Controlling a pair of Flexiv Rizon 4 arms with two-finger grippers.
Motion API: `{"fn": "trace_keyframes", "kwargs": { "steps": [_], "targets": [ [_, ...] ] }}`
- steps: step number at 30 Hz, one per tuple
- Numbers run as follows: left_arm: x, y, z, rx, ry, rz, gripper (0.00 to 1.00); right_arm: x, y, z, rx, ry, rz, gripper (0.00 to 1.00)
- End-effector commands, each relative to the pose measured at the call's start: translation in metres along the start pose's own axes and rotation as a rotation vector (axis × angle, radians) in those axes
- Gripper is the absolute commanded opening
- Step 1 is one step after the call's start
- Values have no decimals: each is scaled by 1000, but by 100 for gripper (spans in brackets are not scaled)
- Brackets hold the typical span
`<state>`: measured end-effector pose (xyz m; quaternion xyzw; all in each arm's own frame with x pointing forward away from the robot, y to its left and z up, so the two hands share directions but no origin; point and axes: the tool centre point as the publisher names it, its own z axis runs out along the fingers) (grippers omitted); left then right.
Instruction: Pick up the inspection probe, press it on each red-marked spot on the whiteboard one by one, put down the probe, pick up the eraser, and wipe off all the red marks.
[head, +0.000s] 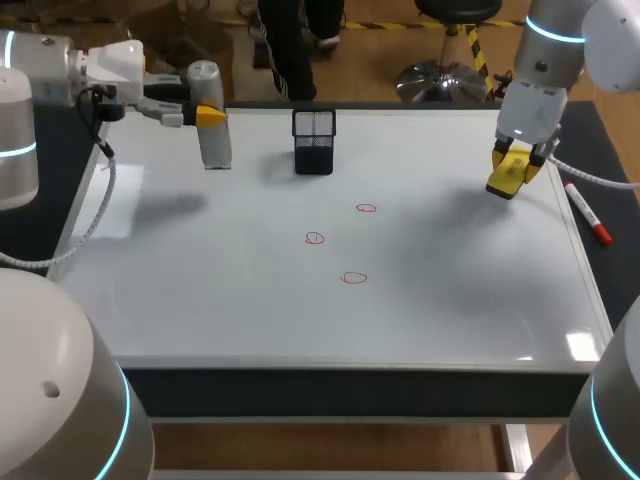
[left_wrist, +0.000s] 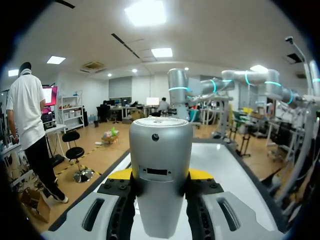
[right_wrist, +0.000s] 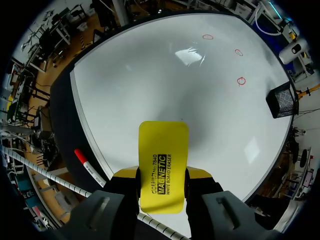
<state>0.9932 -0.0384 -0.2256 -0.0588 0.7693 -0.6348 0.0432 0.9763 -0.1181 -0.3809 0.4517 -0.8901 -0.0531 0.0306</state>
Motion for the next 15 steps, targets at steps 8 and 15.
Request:
{"fn": "trace_keyframes", "kwargs": {
  "steps": [8,15],
  "targets": [
    [76,-9,22,1,-40,2,0,0,0,-1,2,2,-1,0],
    [105,-1,49,14,-4,-21,0,0,0,-1,2,2,-1,0]
  ]
}}
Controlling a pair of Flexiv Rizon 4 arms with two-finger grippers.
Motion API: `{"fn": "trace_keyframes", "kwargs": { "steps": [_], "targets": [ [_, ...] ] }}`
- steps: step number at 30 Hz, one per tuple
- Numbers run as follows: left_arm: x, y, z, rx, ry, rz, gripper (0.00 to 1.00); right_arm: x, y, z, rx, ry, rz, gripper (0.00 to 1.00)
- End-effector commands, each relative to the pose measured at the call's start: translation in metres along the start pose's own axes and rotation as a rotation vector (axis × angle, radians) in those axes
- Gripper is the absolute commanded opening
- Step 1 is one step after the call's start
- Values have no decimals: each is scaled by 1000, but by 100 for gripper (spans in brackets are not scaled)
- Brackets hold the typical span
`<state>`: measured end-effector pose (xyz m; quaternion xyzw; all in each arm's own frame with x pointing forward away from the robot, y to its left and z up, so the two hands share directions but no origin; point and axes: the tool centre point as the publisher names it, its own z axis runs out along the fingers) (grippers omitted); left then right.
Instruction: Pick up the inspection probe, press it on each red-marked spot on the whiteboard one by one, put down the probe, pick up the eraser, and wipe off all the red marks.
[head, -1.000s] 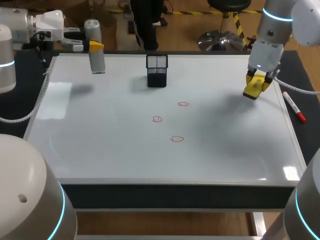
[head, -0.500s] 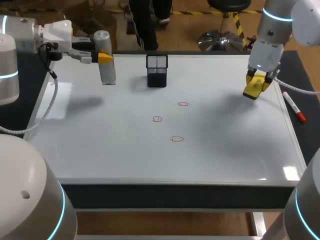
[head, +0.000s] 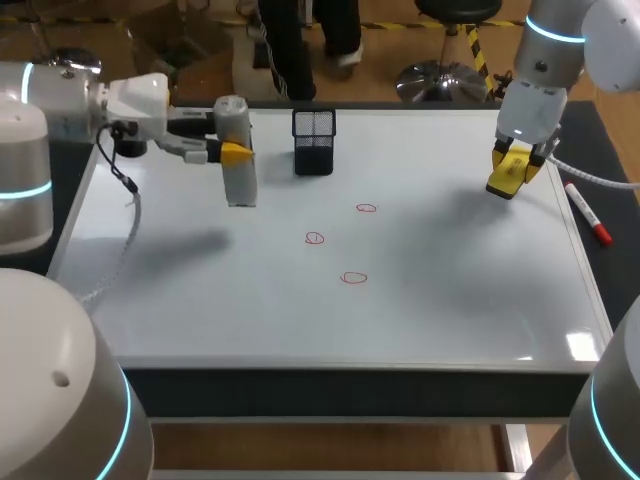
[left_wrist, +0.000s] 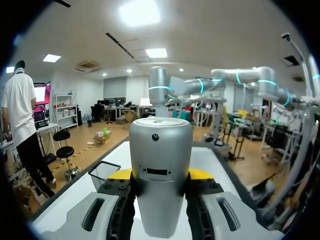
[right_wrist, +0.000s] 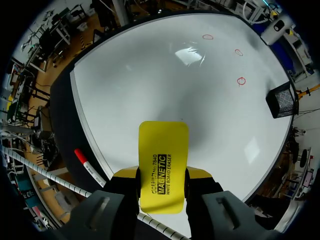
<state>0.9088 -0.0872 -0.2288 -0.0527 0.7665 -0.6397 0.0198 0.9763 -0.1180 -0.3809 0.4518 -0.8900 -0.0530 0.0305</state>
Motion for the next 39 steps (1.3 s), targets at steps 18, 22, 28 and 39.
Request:
{"fn": "trace_keyframes", "kwargs": {
  "steps": [18,22,28,39],
  "targets": [
    [43,17,80,50,80,13,0,0,0,-1,2,3,-1,0],
    [45,20,86,48,100,13,0,0,0,-1,2,3,-1,0],
    [48,26,95,39,119,50,0,0,0,-1,2,3,-1,0],
    [49,33,111,41,137,64,0,0,0,-1,2,3,-1,0]
  ]
}}
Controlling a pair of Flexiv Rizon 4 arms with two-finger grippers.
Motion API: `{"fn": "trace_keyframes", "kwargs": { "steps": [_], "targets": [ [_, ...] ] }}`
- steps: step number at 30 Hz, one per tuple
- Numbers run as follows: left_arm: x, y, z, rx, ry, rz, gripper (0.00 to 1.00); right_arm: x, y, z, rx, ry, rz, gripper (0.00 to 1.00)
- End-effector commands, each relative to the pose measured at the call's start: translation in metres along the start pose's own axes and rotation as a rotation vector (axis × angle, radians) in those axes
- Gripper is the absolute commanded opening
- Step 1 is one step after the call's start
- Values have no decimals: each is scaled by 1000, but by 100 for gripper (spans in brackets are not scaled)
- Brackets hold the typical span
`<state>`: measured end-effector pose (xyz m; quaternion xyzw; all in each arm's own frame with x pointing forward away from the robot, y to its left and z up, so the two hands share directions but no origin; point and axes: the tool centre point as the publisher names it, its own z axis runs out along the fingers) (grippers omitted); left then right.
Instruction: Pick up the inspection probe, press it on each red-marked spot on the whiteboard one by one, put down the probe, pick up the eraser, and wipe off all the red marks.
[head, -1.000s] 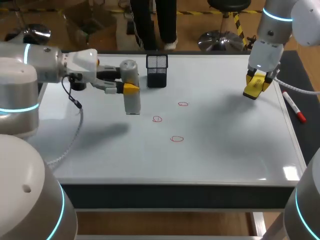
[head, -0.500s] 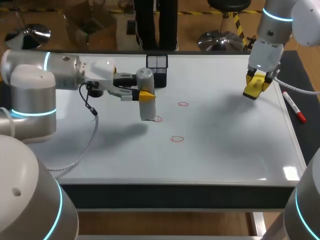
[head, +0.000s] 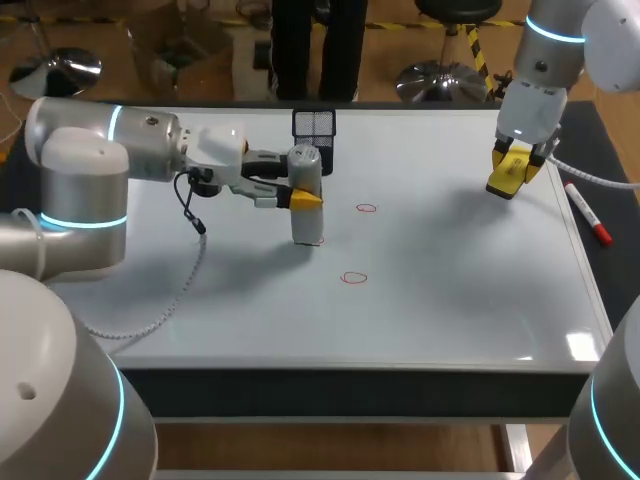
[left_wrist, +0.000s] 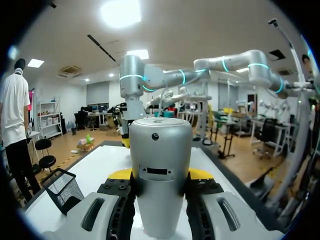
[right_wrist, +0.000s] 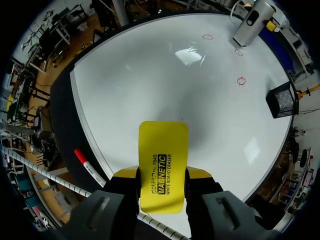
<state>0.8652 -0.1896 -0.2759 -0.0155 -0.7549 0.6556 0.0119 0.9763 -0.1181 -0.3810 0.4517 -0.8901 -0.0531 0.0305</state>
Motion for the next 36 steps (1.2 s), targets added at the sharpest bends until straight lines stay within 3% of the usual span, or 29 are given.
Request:
{"fn": "trace_keyframes", "kwargs": {
  "steps": [1,36],
  "targets": [
    [-5,3,7,1,-1,4,0,0,0,-1,2,3,-1,0],
    [-19,20,13,-33,-23,-11,0,0,0,-1,2,3,-1,0]
  ]
}}
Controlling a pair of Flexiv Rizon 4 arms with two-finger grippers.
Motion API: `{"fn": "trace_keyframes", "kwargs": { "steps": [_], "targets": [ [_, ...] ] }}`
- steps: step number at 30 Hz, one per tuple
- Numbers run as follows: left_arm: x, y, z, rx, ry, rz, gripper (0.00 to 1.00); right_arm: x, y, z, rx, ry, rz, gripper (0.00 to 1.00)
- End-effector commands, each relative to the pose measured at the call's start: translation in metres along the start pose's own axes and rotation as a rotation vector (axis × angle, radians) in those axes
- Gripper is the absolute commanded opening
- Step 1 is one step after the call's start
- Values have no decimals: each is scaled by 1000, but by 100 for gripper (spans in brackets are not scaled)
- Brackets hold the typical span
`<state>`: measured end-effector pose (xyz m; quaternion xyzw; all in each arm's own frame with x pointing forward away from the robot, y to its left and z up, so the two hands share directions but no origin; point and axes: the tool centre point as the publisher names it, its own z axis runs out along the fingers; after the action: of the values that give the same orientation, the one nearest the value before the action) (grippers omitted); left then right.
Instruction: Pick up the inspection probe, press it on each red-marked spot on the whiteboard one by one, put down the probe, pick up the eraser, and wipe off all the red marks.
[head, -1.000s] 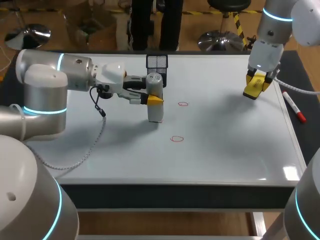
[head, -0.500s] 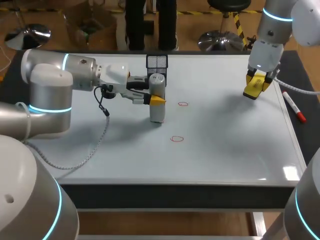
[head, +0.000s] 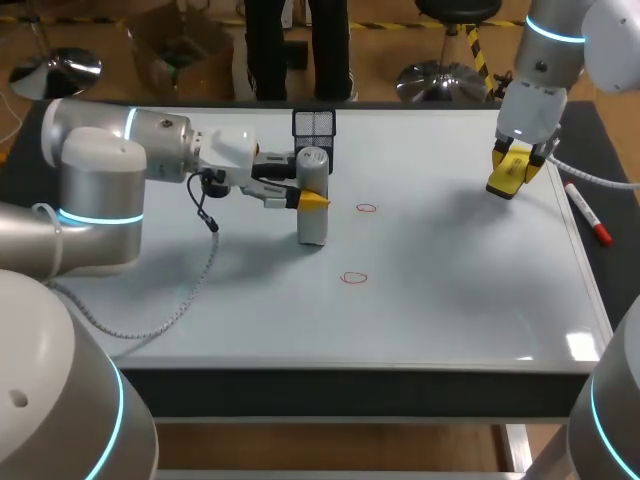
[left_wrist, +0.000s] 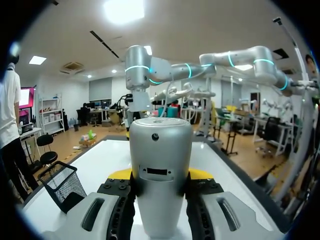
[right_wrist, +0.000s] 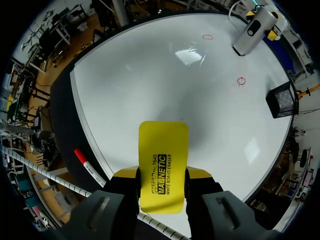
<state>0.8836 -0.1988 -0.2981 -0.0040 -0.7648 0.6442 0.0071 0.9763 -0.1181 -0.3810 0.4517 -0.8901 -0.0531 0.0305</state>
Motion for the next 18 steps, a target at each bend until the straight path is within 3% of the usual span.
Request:
{"fn": "trace_keyframes", "kwargs": {
  "steps": [1,18],
  "targets": [
    [-1,-1,2,-3,-1,2,0,0,0,-1,2,3,-1,0],
    [-4,2,3,-13,-12,-5,0,0,0,-1,2,3,-1,0]
  ]
}}
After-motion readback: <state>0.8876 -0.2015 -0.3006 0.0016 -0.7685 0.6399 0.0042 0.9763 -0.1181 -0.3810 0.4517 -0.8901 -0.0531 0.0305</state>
